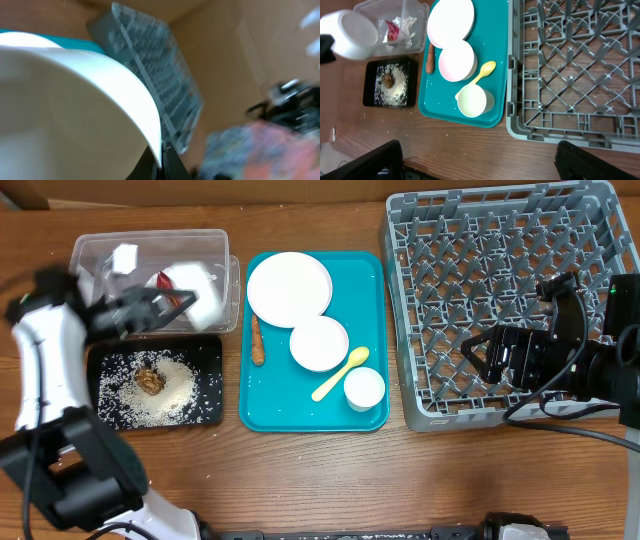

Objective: Sort waste into correct bins and load items into the dishwasher
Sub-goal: 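Place the emptied bowl back on the teal tray and release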

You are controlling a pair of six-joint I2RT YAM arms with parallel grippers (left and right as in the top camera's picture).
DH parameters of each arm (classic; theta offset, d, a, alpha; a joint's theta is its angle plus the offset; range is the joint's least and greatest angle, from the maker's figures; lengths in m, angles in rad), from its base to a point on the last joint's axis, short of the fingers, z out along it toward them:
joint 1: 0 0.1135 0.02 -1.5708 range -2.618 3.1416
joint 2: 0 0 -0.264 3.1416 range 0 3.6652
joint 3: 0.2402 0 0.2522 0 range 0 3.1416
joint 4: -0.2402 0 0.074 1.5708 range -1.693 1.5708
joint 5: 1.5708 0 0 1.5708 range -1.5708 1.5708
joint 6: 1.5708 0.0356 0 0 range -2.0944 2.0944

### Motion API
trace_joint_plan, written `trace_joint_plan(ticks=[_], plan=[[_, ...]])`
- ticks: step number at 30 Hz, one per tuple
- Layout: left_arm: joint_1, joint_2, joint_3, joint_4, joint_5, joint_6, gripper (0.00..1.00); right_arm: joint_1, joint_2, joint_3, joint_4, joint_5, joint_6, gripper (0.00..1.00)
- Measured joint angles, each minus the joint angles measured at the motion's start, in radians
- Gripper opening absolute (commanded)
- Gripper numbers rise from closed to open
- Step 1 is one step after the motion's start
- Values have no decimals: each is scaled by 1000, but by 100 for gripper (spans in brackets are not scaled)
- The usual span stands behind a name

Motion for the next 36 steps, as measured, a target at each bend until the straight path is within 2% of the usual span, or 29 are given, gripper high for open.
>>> trace_joint_plan(ticks=[1,2,3,6,7,11,14,16,20,25,30,32,36], plan=[[-46,-1,28,14,-47,-19,4,0,0,0,0,0,0,100],[-154,-2,87,58,-193,-73,4,0,0,0,-2,0,0,100],[-194,-2,101,69,-242,-93,4,0,0,0,-1,0,0,100],[-414,-8,120,101,-585,-182,4,0,0,0,-1,0,0,100],[-494,-8,120,71,-718,-224,4,0,0,0,-1,0,0,100],[-676,-7,120,-102,-1091,-415,4,0,0,0,0,0,0,100],[-734,-8,96,-170,-1243,-553,4,0,0,0,3,0,0,100],[-766,-9,16,-129,-1269,-603,4,0,0,0,10,0,0,100],[-837,-10,-192,56,-1269,-653,4,0,0,0,16,0,0,100],[-892,-10,-296,210,-1267,-676,5,0,0,0,16,0,0,100],[-892,-10,-326,246,-1280,-691,32,0,0,0,8,0,0,100],[-892,-10,-326,245,-1282,-692,38,0,0,0,8,0,0,100],[-892,-10,-322,196,-1282,-689,42,0,0,0,8,0,0,100]])
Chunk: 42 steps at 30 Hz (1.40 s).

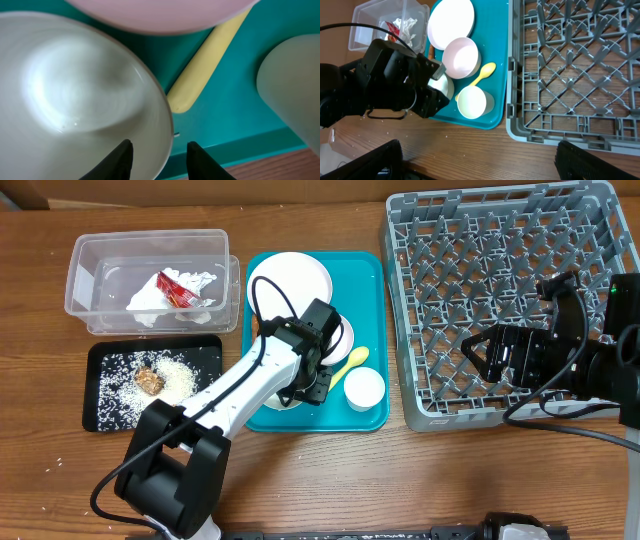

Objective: Sort waste into correct bins and load items into the dishwasher
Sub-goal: 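Place the emptied bowl back on the teal tray and release, then grasp the carrot with the left gripper and drop it on the black tray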

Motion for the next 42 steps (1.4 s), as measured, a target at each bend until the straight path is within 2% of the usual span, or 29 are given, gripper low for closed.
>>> trace_joint_plan(ticks=[3,6,9,15,27,35,40,42], plan=[[3,1,87,-80,-6,0,52,0,0,0,-1,0,0,100],[27,1,190,-80,-19,-5,53,0,0,0,-1,5,0,100],[121,0,260,-39,-34,-14,51,0,0,0,-2,12,0,100],[272,3,241,42,-58,-55,44,0,0,0,-1,26,0,100],[275,186,212,77,-154,-163,44,0,0,0,-4,64,0,100],[275,235,211,77,-199,-167,47,0,0,0,-4,64,0,100],[275,264,211,115,-220,-138,39,0,0,0,-3,64,0,100],[275,283,212,134,-220,-112,25,0,0,0,-4,64,0,100]])
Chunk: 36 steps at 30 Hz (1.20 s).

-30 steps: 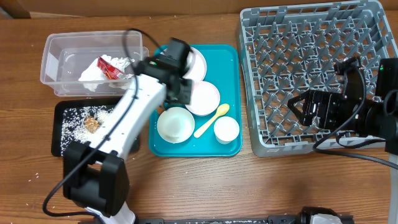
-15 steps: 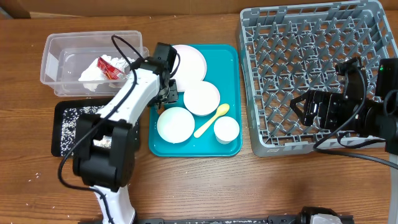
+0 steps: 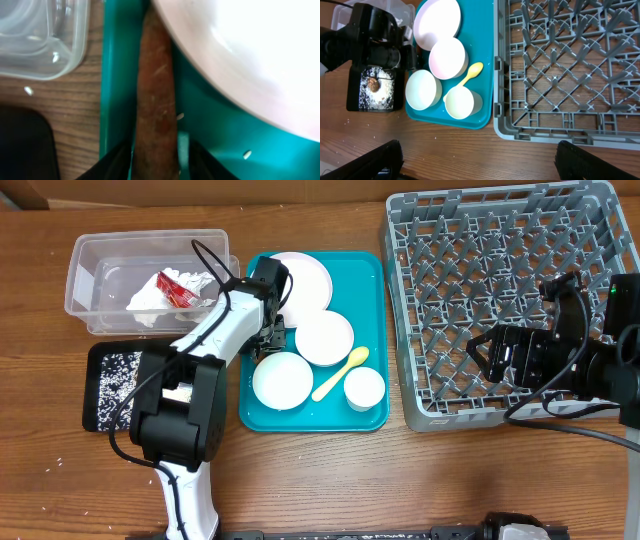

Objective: Sort waste into correct bins and load items into the dishwasher
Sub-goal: 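Grasp the carrot with the left gripper and drop it on the black tray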

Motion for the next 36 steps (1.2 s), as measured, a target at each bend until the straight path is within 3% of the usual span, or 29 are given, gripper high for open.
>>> trace_joint_plan(ticks=[3,11,15,21,25,29,36], plan=[[0,3,1,11,0,19,6,0,0,0,0,0,-1,100],[0,25,52,-74,9,32,4,0,0,0,0,0,0,100],[0,66,192,-288,48,39,4,0,0,0,0,0,0,100],[0,73,689,-655,74,76,4,0,0,0,-5,4,0,100],[5,50,866,-847,41,90,4,0,0,0,-5,6,0,100],[39,-60,847,-842,46,114,4,0,0,0,-9,7,0,100],[214,-422,447,-785,-11,35,4,0,2,0,-17,7,0,100]])
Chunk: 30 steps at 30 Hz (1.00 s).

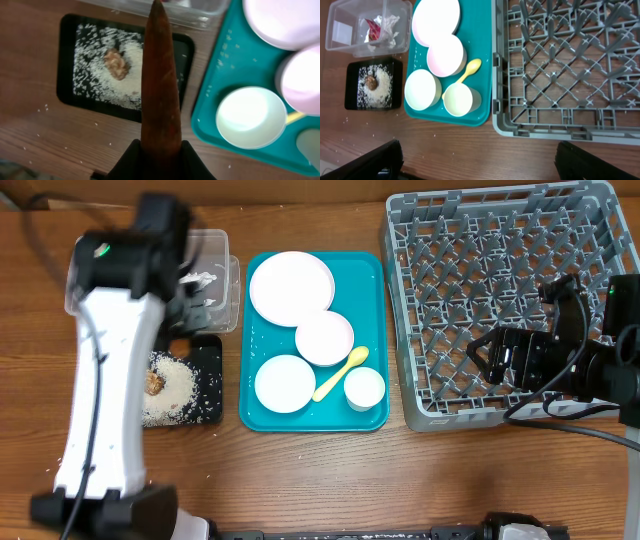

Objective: Sort waste into correct bins and load items into the dishwasher
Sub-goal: 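Grasp the carrot with the left gripper and drop it on the black tray, then grasp the white cup on the teal tray with the left gripper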

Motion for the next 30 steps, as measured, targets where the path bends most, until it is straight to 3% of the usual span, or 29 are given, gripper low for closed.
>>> trace_joint_plan(ticks=[6,15,17,18,20,24,26,30], plan=[[230,-80,-449,318,29,-62,4,0,0,0,0,0,1,100],[298,-73,-856,787,50,-267,4,0,2,0,-2,0,0,100],[298,-74,-938,890,52,-329,8,0,2,0,-4,0,0,100],[298,-76,-968,932,53,-348,17,0,2,0,-8,0,1,100],[298,-76,-1017,981,53,-381,28,0,2,0,-8,0,0,100],[298,-76,-1054,1014,54,-414,31,0,2,0,-8,0,0,100],[299,-76,-1054,1018,61,-394,37,0,2,0,-9,0,0,100],[299,-76,-989,959,130,-241,47,0,2,0,-8,0,0,100]])
